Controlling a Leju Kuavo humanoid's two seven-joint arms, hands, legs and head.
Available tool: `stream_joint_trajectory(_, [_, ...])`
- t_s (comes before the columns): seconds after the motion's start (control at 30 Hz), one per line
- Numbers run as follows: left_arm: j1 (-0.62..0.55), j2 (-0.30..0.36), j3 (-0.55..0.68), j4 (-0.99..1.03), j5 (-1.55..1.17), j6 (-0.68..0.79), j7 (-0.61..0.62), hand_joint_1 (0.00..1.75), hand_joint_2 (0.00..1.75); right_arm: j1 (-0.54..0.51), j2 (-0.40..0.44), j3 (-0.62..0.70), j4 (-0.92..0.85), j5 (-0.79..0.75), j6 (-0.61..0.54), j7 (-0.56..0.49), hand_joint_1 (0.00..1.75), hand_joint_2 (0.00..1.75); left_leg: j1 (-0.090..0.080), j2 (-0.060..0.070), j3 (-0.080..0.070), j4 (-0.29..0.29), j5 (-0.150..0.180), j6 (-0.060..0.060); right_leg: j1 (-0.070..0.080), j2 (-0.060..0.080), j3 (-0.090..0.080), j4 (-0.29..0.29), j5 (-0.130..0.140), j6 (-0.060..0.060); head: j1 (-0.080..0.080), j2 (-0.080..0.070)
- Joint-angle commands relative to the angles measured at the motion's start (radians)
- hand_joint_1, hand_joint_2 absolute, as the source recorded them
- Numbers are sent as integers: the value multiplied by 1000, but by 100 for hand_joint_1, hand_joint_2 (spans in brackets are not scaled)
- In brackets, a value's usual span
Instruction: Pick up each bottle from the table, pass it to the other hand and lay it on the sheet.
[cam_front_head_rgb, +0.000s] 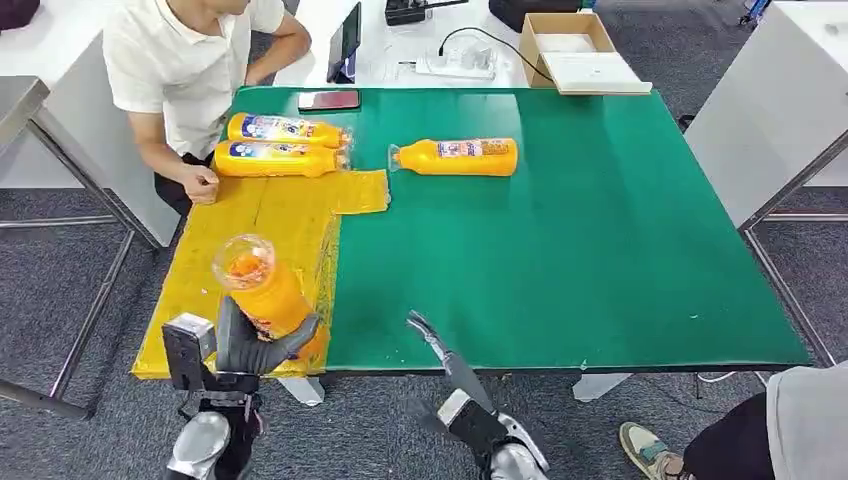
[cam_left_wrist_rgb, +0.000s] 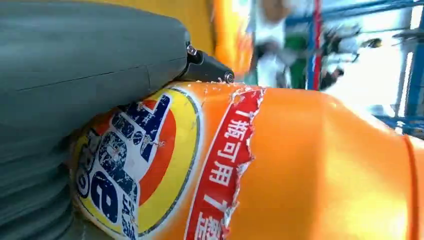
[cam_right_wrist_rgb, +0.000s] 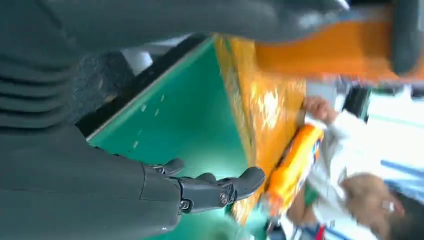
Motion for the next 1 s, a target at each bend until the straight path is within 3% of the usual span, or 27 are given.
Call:
stream_joint_trajectory(0.03, [-101, 117, 109, 129, -497, 163, 73, 175, 175, 71, -3, -172, -155, 58, -60, -18, 0, 0, 1, -2, 5, -1, -1, -3, 1, -4, 5, 0, -2, -3, 0, 0])
stream_joint_trajectory(0.23, [-202, 191, 83, 240, -797, 114, 181, 175, 175, 75, 1, -186, -167, 84, -40, -37, 0, 0, 1, -2, 2, -1, 0, -2, 1, -3, 2, 0, -1, -1, 0, 0])
stream_joint_trajectory(0.4, [-394, 204, -7, 475, -915, -23, 246, 175, 175, 44, 23, -166, -121, 90, -5, -46, 0, 0, 1, -3, 2, 0, 1, -2, 1, -4, 3, 0, -1, -2, 0, 0])
stream_joint_trajectory(0.53, [-578, 194, -68, 759, -927, -125, 248, 175, 175, 17, 47, -136, -73, 71, 16, -58, 0, 0, 1, -7, 2, -1, 3, -2, 2, -8, 4, 0, -1, -2, 0, 0])
stream_joint_trajectory(0.57, [-650, 187, -154, 885, -1076, -88, 331, 175, 175, 12, 54, -128, -48, 57, 23, -63, 0, 0, 1, -6, 2, -1, 3, -2, 1, -6, 3, 0, 0, -2, 0, 0])
stream_joint_trajectory(0.63, [-719, 110, -106, 1078, -1023, -172, 300, 175, 175, -9, 64, -114, 23, 26, 28, -75, 0, 0, 2, -6, 3, -1, 3, -3, 2, -6, 4, 0, 0, -2, 0, 0])
stream_joint_trajectory(0.9, [-715, 102, -109, 1103, -1026, -145, 296, 175, 175, -13, 59, -109, 35, 24, 22, -87, 0, 0, 1, -3, 3, -1, 3, -2, 1, -3, 4, 0, 0, 0, 0, 0])
stream_joint_trajectory(1.0, [-715, 90, -72, 1134, -974, -221, 281, 175, 175, -23, 58, -95, 60, 23, 22, -86, 0, 0, 1, -4, 3, -1, 3, -2, 0, -3, 5, 0, 1, 0, 0, 0])
